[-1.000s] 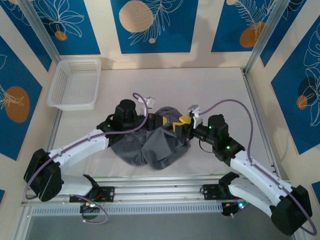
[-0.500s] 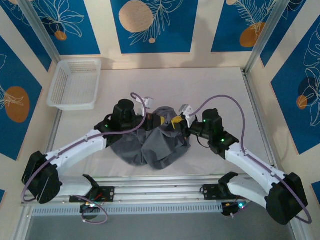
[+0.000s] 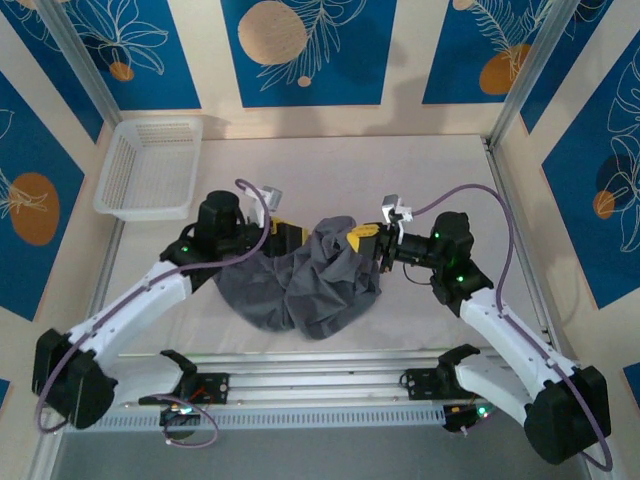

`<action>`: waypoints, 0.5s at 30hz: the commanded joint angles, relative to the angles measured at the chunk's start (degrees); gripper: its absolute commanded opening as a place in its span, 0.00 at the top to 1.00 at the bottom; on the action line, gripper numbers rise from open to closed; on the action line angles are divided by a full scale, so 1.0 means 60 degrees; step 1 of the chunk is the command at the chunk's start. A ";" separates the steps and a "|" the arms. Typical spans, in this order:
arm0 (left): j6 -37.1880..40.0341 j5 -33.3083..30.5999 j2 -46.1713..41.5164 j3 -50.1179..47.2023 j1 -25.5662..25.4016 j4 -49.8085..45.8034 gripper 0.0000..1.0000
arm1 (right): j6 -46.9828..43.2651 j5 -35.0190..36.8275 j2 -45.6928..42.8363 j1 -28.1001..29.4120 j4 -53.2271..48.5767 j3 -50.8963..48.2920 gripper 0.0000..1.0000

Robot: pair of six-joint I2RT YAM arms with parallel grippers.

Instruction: Fold the inside-out t-shirt

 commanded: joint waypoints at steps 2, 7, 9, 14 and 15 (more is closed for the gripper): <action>0.2815 -0.1572 -0.0464 0.0884 -0.1181 -0.2141 0.38 | 0.0192 -0.0398 0.0177 -0.0063 0.0140 0.0136 1.00; 0.3501 -0.2038 0.0601 0.1277 -0.1995 -0.1855 0.35 | 0.0266 -0.0435 0.0209 -0.0048 0.0122 0.0239 1.00; 0.3556 -0.2125 0.0990 0.1253 -0.2011 -0.1394 0.34 | 0.0323 -0.0464 0.0181 -0.0034 0.0072 0.0267 1.00; 0.3412 -0.1373 0.2027 0.1719 -0.2001 -0.0636 0.32 | 0.0290 -0.0394 0.0050 0.0054 -0.0359 0.0408 1.00; 0.3375 -0.1230 0.2195 0.1756 -0.2014 -0.0520 0.32 | 0.0289 -0.0353 0.0010 0.0068 -0.0376 0.0396 1.00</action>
